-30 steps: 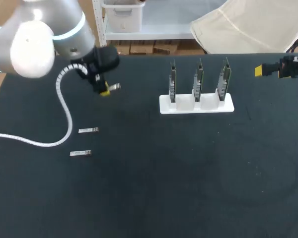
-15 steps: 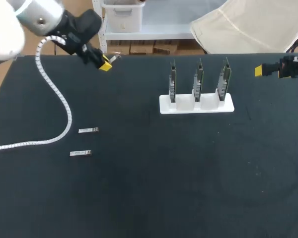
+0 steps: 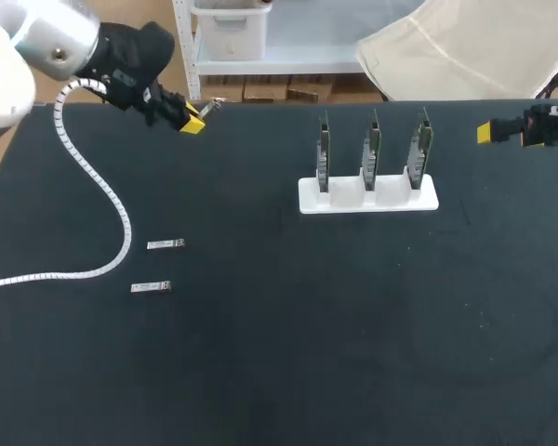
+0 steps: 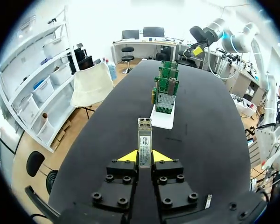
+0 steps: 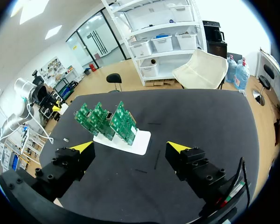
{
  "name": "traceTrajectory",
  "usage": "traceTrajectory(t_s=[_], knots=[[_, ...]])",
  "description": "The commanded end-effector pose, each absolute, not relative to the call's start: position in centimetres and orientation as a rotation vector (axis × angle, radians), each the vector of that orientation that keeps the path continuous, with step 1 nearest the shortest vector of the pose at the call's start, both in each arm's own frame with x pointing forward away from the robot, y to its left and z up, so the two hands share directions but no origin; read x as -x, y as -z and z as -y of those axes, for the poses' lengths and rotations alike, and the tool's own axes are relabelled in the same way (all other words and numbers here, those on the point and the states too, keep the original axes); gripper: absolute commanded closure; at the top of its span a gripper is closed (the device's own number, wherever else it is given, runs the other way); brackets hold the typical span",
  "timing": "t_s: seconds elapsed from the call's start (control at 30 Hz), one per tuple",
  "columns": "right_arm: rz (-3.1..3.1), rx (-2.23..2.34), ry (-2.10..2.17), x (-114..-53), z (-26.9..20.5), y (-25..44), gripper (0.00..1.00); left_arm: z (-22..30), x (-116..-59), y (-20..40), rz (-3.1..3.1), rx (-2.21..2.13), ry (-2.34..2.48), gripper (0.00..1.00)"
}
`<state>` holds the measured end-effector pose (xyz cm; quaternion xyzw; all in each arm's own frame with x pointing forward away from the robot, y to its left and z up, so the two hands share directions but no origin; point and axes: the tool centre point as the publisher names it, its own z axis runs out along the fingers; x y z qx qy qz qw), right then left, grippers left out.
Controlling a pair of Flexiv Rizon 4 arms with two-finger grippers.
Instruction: Pick up the optical module with the left hand, and insert it into the network port with the right hand.
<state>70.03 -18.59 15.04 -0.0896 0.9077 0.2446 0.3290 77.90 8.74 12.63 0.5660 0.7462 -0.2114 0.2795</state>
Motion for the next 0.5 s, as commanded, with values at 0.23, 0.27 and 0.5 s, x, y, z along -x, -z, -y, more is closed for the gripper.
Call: traceTrajectory(t_s=[0.23,0.27,0.5], knots=[[-2.376,0.231,-0.634,-70.0,18.5,-15.1,0.00,-4.9,-78.7,-14.5,-1.843,-1.551,0.644,1.00],[-2.376,0.231,-0.634,-70.0,18.5,-15.1,0.00,-4.2,-78.9,-14.9,-1.809,-1.544,0.669,1.00],[-2.376,0.231,-0.634,-70.0,18.5,-15.1,0.00,0.4,-79.3,-18.6,-1.606,-1.475,0.831,1.00]])
